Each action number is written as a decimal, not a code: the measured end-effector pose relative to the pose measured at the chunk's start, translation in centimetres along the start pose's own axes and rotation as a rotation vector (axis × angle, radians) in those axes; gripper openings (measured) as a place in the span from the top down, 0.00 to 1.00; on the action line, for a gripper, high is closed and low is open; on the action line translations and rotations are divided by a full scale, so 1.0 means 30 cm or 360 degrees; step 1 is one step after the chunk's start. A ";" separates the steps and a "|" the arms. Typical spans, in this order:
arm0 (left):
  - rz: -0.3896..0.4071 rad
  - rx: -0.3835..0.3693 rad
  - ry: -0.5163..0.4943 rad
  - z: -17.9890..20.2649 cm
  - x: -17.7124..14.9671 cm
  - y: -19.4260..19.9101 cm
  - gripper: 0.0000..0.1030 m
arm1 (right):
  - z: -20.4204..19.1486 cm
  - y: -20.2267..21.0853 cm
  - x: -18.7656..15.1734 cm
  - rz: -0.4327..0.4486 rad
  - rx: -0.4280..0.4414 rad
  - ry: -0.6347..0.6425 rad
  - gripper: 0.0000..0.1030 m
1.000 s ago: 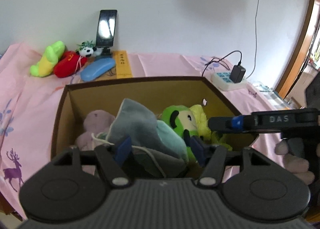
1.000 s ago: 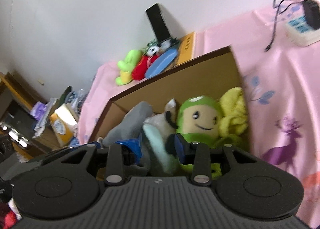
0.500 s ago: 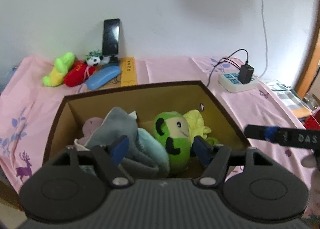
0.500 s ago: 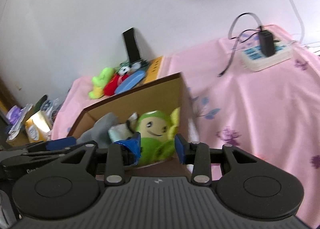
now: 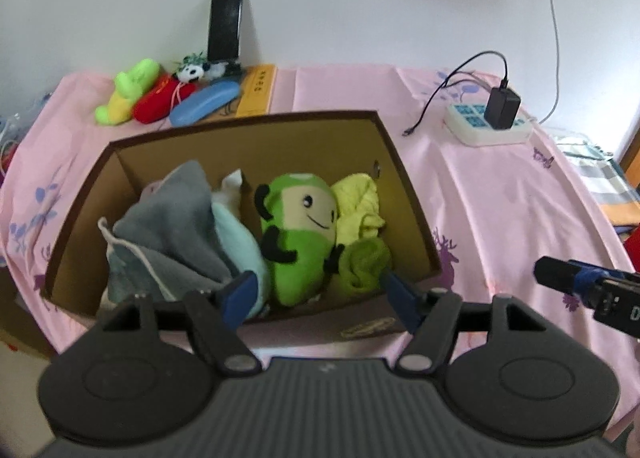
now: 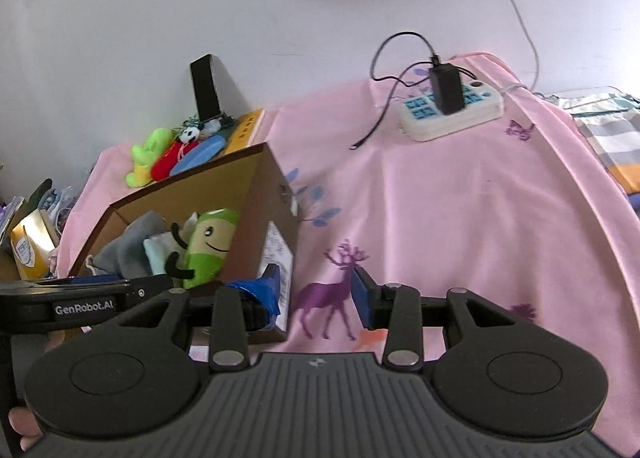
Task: Organize soft objects
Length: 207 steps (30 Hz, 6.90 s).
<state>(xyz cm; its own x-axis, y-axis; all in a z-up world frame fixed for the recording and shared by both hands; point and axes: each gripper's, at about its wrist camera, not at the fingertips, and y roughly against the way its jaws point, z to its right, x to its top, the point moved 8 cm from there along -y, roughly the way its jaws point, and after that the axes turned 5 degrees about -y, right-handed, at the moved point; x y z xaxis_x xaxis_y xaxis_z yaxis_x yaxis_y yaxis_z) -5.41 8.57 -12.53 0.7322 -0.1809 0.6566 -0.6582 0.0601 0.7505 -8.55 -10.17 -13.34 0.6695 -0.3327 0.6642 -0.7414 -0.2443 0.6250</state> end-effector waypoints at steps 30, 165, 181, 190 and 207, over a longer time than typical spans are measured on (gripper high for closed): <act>-0.0286 -0.0061 -0.0163 0.436 -0.064 -0.106 0.33 | 0.357 0.073 0.004 -0.0054 -0.0258 -0.0042 0.78; -0.0077 0.0216 -0.0139 -0.423 0.123 0.023 0.33 | -0.474 -0.131 0.087 -0.0091 -0.0136 0.0180 0.79; -0.0128 0.0211 -0.0065 -0.506 0.132 -0.085 0.33 | -0.496 -0.218 0.096 -0.0059 -0.0241 0.0133 0.79; -0.0151 0.0214 -0.0047 -0.529 0.129 -0.120 0.33 | -0.486 -0.255 0.096 -0.0065 -0.0275 0.0125 0.79; -0.0191 0.0233 -0.0020 -0.566 0.131 -0.177 0.33 | -0.489 -0.311 0.097 -0.0091 -0.0307 0.0161 0.79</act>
<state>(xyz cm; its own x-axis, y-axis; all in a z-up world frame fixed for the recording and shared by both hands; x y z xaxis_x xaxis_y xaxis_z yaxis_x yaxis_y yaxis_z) 3.92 24.21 -12.66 0.8053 -0.1907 0.5613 -0.5853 -0.1060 0.8038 0.98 4.50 -11.22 0.7185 -0.2279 0.6572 -0.6863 -0.0782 0.7231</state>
